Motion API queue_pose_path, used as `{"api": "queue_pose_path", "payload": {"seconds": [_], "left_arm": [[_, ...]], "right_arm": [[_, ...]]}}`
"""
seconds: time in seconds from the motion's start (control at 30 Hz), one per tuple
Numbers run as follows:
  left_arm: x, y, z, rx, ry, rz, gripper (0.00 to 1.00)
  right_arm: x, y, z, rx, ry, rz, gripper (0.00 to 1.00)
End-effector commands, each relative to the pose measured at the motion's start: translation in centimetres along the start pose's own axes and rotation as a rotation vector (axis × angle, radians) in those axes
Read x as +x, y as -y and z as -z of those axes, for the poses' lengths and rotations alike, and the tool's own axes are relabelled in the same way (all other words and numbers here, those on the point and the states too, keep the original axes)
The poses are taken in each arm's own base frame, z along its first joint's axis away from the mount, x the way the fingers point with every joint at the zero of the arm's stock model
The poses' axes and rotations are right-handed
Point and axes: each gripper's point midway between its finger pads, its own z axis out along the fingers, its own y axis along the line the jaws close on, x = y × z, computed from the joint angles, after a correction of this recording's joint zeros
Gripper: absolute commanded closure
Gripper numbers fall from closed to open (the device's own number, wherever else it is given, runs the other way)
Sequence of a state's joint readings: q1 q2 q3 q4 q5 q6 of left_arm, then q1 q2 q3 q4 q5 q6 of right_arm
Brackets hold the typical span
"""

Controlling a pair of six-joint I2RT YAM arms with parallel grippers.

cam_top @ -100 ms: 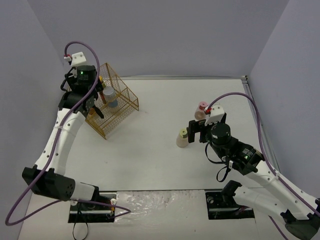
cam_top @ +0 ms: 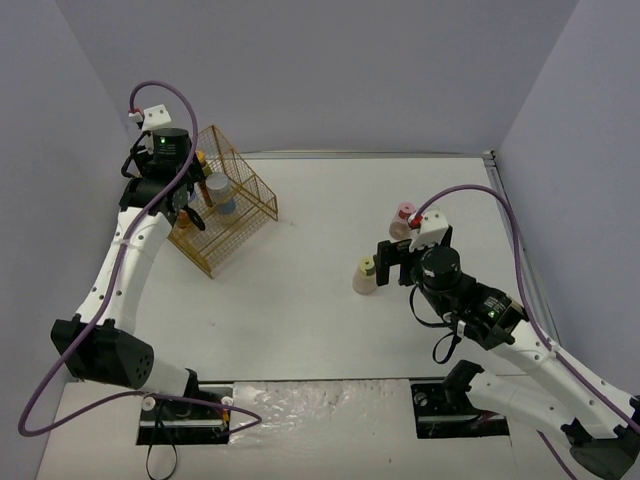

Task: Organize the condiment bottles

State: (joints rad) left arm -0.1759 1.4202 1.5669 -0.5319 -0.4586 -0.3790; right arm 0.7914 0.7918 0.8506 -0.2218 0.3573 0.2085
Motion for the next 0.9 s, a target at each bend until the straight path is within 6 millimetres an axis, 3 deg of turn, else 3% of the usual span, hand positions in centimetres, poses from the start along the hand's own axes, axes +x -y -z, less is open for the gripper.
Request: {"api": "queue_pose_path", "payload": {"seconds": [0.0,0.17,0.3,0.43,0.6,0.87], "left_arm": [[-3.5,-0.2,-1.1,0.016,0.103,0.102,0.99],[-0.3,-0.1,-3.5,-0.009,0.034,0.080,1.00],[1.9,0.2,-5.2,-0.011,-0.012,0.077,0.93],[3.9,0.3,-6.2,-0.016,-0.054,0.074,0.70],[5.6,0.3,-6.6,-0.019,-0.096,0.063,0.49],[5.3,0.5,-5.2,0.025,-0.102,0.069,0.18]], "right_arm": [[-1.1,0.3,-0.3,0.027,0.045,-0.031,0.00],[-0.9,0.4,-0.6,0.037,0.035,-0.025,0.00],[-0.4,0.3,-0.9,0.041,0.019,-0.021,0.00],[0.1,0.3,-1.4,0.053,0.001,-0.022,0.00],[0.9,0.1,-2.2,0.065,-0.025,-0.034,0.00],[4.4,-1.0,-4.8,0.066,-0.126,-0.045,0.02]]}}
